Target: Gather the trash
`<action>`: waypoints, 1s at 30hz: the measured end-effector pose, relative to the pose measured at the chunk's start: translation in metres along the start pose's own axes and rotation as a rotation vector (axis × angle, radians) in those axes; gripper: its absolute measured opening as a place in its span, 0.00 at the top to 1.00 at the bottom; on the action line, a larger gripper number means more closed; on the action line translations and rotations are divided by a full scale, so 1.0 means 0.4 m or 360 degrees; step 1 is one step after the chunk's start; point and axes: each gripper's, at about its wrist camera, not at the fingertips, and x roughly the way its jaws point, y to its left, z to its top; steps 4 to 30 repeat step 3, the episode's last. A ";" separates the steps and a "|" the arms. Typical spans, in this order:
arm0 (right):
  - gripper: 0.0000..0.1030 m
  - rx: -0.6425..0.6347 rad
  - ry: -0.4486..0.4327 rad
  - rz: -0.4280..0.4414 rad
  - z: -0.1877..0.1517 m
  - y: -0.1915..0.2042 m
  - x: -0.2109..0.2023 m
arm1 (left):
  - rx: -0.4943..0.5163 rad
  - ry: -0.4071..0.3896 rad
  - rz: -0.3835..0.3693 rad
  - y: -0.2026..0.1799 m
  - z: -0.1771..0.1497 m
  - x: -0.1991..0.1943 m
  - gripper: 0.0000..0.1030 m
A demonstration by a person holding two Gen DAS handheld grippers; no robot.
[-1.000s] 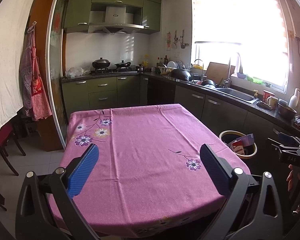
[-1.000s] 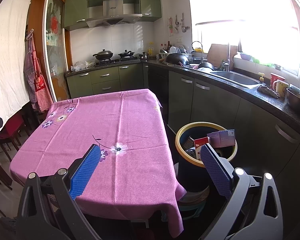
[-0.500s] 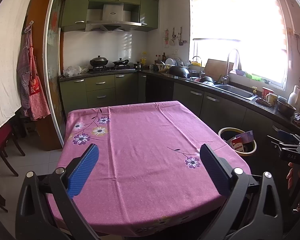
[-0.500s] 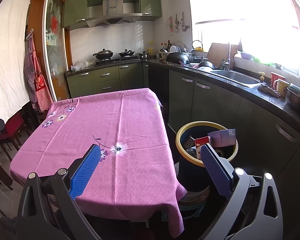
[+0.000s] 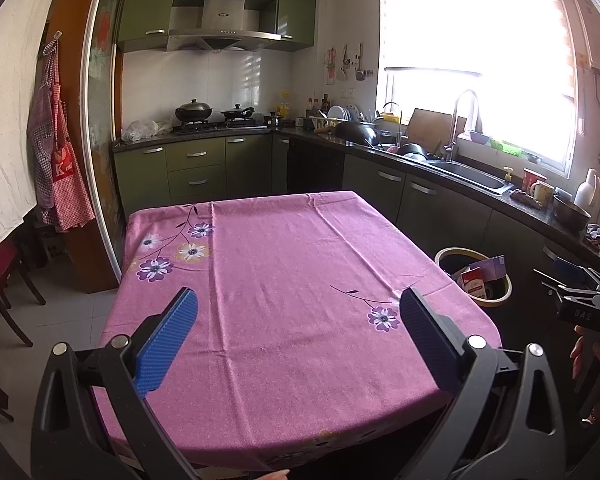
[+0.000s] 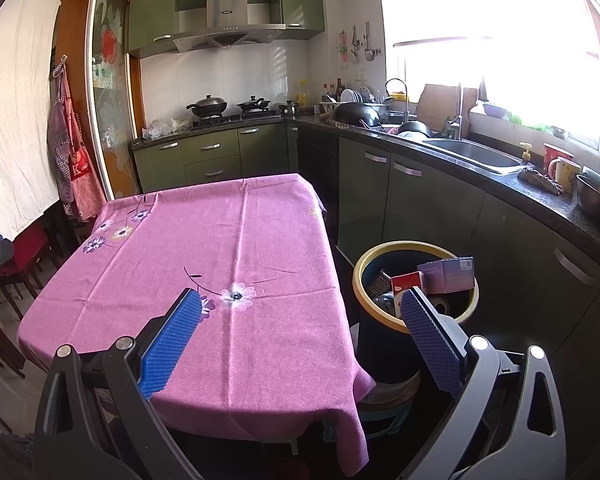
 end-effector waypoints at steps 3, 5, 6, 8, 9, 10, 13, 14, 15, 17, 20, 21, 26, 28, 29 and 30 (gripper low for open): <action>0.05 -0.0030 0.0029 0.0025 0.008 0.012 0.039 | 0.0010 0.0010 0.0051 0.021 0.008 0.047 0.07; 0.05 -0.0030 0.0029 0.0025 0.008 0.012 0.039 | 0.0010 0.0010 0.0051 0.021 0.008 0.047 0.07; 0.05 -0.0030 0.0029 0.0025 0.008 0.012 0.039 | 0.0010 0.0010 0.0051 0.021 0.008 0.047 0.07; 0.05 -0.0030 0.0029 0.0025 0.008 0.012 0.039 | 0.0010 0.0010 0.0051 0.021 0.008 0.047 0.07; 0.05 -0.0030 0.0029 0.0025 0.008 0.012 0.039 | 0.0010 0.0010 0.0051 0.021 0.008 0.047 0.07; 0.05 -0.0030 0.0029 0.0025 0.008 0.012 0.039 | 0.0010 0.0010 0.0051 0.021 0.008 0.047 0.07; 0.05 -0.0030 0.0029 0.0025 0.008 0.012 0.039 | 0.0010 0.0010 0.0051 0.021 0.008 0.047 0.07; 0.05 -0.0030 0.0029 0.0025 0.008 0.012 0.039 | 0.0010 0.0010 0.0051 0.021 0.008 0.047 0.07; 0.05 -0.0030 0.0029 0.0025 0.008 0.012 0.039 | 0.0010 0.0010 0.0051 0.021 0.008 0.047 0.07; 0.05 -0.0030 0.0029 0.0025 0.008 0.012 0.039 | 0.0010 0.0010 0.0051 0.021 0.008 0.047 0.07; 0.05 -0.0030 0.0029 0.0025 0.008 0.012 0.039 | 0.0010 0.0010 0.0051 0.021 0.008 0.047 0.07; 0.05 -0.0030 0.0029 0.0025 0.008 0.012 0.039 | 0.0010 0.0010 0.0051 0.021 0.008 0.047 0.07; 0.05 -0.0030 0.0029 0.0025 0.008 0.012 0.039 | 0.0010 0.0010 0.0051 0.021 0.008 0.047 0.07; 0.05 -0.0030 0.0029 0.0025 0.008 0.012 0.039 | 0.0010 0.0010 0.0051 0.021 0.008 0.047 0.07; 0.05 -0.0030 0.0029 0.0025 0.008 0.012 0.039 | 0.0010 0.0010 0.0051 0.021 0.008 0.047 0.07; 0.05 -0.0030 0.0029 0.0025 0.008 0.012 0.039 | 0.0010 0.0010 0.0051 0.021 0.008 0.047 0.07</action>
